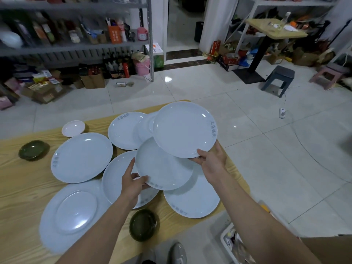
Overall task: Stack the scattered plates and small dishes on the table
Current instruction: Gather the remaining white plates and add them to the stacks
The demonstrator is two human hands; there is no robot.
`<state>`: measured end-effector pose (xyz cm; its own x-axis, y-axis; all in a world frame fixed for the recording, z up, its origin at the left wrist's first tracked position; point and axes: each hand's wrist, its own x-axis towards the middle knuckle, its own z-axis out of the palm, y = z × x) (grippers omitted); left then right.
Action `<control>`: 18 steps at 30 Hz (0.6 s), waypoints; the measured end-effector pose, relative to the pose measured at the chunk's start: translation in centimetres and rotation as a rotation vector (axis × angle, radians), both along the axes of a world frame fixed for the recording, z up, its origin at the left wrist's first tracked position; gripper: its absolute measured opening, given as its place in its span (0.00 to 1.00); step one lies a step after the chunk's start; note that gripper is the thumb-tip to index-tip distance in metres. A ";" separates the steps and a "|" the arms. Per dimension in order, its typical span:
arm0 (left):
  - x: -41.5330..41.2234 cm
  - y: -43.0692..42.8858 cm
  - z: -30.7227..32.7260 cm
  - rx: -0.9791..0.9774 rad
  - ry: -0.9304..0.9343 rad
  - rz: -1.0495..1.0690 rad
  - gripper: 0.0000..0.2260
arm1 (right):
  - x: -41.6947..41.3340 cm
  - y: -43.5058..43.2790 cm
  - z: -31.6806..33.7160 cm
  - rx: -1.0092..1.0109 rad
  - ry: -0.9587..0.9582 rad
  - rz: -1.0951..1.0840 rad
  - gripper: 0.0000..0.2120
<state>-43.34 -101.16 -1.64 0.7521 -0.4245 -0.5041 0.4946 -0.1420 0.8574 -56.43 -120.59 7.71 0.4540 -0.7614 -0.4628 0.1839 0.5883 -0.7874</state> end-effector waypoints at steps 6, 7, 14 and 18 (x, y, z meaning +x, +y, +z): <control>-1.2 1.6 3.1 -0.127 -0.027 0.149 0.41 | -0.7 0.0 1.9 -0.039 -0.087 0.074 0.39; -1.5 2.0 3.8 -0.140 -0.040 0.176 0.41 | -0.7 0.2 2.2 -0.039 -0.098 0.091 0.39; -3.4 5.5 6.8 -0.188 -0.149 0.361 0.41 | 0.1 3.4 4.5 -0.048 -0.145 0.219 0.39; -4.1 8.5 7.9 -0.222 -0.164 0.446 0.41 | 0.8 6.1 5.6 -0.025 -0.195 0.291 0.41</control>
